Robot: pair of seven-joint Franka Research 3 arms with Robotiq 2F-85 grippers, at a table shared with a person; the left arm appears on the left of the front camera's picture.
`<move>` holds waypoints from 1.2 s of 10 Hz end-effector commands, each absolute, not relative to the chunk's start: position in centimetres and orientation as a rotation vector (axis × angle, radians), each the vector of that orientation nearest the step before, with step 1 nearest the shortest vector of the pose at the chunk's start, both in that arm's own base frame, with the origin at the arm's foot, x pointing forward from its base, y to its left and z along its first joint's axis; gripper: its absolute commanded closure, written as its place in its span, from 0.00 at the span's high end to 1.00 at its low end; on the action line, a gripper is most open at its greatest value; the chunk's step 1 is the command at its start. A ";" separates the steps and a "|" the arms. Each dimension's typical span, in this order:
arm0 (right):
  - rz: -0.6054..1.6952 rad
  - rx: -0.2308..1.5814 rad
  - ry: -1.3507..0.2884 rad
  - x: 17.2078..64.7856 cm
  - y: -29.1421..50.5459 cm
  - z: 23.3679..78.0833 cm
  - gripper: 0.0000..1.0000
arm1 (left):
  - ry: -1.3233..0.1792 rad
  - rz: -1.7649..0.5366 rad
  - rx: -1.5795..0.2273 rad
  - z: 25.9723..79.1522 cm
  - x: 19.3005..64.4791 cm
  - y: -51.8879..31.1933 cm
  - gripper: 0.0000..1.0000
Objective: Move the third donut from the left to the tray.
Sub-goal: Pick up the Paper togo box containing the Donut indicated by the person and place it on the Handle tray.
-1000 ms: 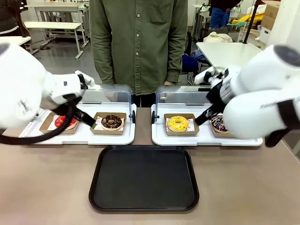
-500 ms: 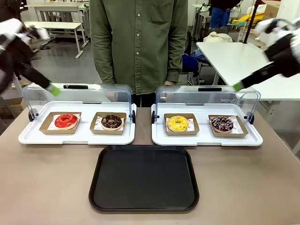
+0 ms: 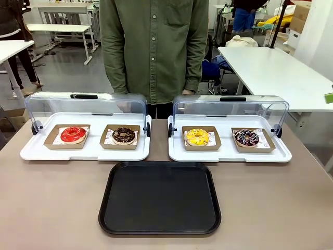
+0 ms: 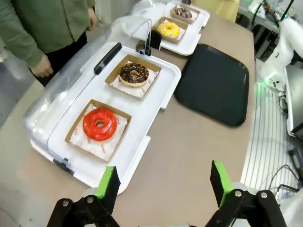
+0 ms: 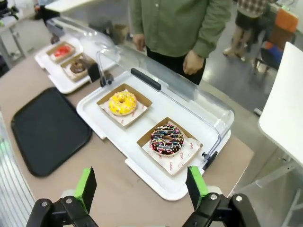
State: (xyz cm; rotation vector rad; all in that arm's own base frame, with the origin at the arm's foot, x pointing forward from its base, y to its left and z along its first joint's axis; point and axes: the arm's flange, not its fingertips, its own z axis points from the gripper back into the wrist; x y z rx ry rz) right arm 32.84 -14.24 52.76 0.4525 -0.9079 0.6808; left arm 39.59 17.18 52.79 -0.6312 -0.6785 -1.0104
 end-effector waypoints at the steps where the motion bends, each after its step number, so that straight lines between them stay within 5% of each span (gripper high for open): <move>1: 0.666 0.557 -0.956 32.5 -17.5 51.6 1.00 | -0.762 -0.989 -0.681 51.1 39.3 19.0 1.00; 7: 0.530 0.643 -1.029 30.8 -21.1 50.3 1.00 | -1.028 -0.939 -0.700 47.8 37.5 19.9 1.00; 12: 0.519 0.636 -1.024 30.3 -21.2 50.3 1.00 | -0.985 -0.922 -0.696 47.9 37.9 20.1 1.00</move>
